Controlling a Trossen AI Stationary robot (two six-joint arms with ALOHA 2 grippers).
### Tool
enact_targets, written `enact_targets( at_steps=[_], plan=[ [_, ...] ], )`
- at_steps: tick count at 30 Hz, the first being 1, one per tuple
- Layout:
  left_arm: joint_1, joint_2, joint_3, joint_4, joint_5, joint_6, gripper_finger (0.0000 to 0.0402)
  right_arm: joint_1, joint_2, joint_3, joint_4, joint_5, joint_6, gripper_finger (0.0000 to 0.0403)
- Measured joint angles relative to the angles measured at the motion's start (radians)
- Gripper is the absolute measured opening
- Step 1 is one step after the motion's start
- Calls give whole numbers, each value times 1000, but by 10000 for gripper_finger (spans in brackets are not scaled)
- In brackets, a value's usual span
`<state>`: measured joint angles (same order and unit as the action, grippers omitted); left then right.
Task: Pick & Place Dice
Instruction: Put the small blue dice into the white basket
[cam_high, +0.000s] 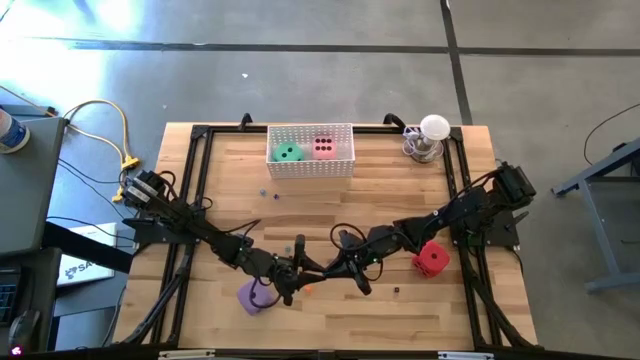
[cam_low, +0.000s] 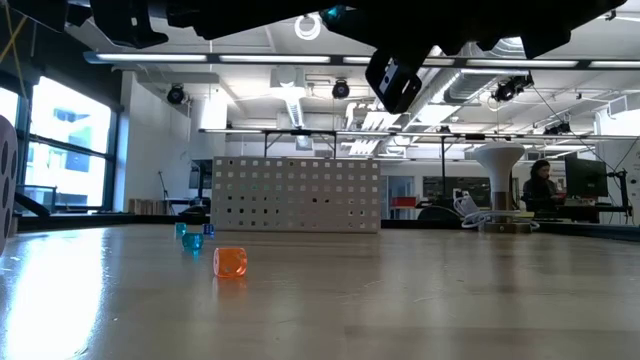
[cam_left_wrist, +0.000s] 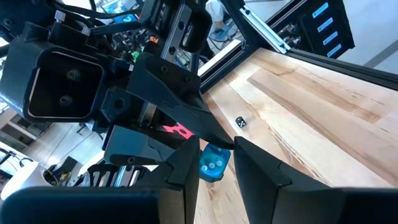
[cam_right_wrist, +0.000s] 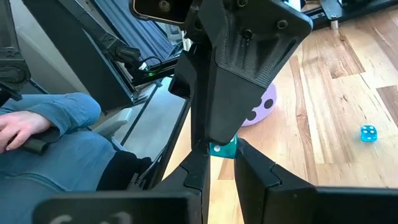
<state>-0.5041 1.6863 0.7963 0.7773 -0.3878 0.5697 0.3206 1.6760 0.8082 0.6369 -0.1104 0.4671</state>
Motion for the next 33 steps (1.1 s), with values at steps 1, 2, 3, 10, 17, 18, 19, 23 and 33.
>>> enact_targets(
  at_steps=[1, 2, 3, 10, 17, 18, 19, 23, 33],
  plan=[
    [0, 0, 0, -1, 0, 0, 88, 0, 0, 0, 0, 0, 0, 41],
    [0, 0, 0, -2, 0, 0, 88, 0, 0, 0, 1, 0, 0, 41],
    [0, 0, 0, -2, 0, 0, 88, 0, 0, 0, 2, 0, 0, 41],
    [0, 0, 0, -4, 0, 0, 87, 0, 0, 0, 5, 1, -1, 41],
    [-2, 0, 0, -11, -7, 9, 46, 0, 0, -1, 4, 0, -27, 41],
    [-4, -1, 0, -11, -7, 6, 32, 0, 0, -2, 2, 0, -30, 42],
    [-4, -1, 0, -11, -7, 5, 17, 0, 0, -2, 1, 0, -30, 43],
    [-4, -1, 0, -12, -8, 5, 1, 0, 0, -2, 0, 16, -57, 60],
    [-5, -1, -2, -16, -43, 5, 1, 0, 0, -2, -7, 30, -79, 30]
  ],
)
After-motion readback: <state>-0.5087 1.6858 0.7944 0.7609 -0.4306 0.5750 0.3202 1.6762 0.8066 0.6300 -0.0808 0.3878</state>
